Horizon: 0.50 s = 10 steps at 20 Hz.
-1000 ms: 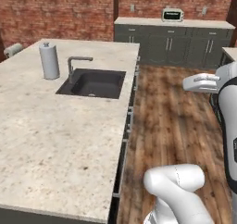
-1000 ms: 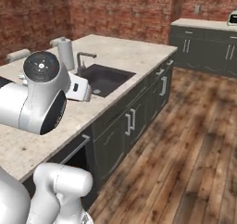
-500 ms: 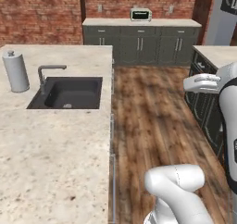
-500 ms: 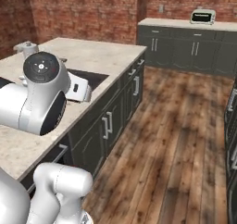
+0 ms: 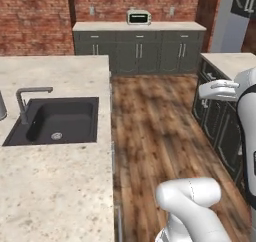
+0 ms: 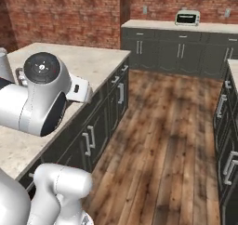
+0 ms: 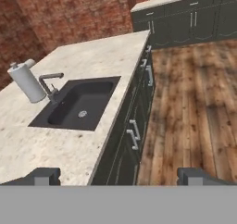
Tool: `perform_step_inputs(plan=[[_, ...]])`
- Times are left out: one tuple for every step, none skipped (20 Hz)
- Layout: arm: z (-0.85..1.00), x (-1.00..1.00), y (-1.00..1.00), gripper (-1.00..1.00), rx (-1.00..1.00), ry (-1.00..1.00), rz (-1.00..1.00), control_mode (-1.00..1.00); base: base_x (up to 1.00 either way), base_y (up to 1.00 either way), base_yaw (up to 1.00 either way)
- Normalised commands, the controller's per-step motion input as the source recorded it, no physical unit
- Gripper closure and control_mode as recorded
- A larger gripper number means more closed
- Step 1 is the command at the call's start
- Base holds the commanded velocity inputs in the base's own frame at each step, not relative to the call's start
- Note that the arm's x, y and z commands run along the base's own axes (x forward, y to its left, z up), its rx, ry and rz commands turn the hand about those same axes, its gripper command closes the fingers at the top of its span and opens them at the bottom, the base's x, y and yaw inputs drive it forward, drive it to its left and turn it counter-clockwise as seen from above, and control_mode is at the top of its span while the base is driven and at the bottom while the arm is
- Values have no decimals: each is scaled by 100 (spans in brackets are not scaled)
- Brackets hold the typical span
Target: Close all open cabinet doors.
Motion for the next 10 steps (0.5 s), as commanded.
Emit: perform_step_inputs(plan=[[0, 0, 0, -100, 0, 0, 0, 100, 80, -16, -10], [0, 0, 0, -100, 0, 0, 0, 100, 81, -20, -9], [0, 0, 0, -100, 0, 0, 0, 100, 79, -28, -7], [0, 0, 0, -100, 0, 0, 0, 100, 78, -31, -5], [0, 0, 0, -100, 0, 0, 0, 100, 78, -32, -5], [0, 0, 0, -100, 0, 0, 0, 100, 78, -32, -5], [0, 0, 0, -100, 0, 0, 0, 100, 77, -33, -5], [0, 0, 0, -100, 0, 0, 0, 100, 77, -33, -5], [0, 0, 0, -100, 0, 0, 0, 100, 76, -33, -5], [0, 0, 0, -100, 0, 0, 0, 100, 77, -33, -5]])
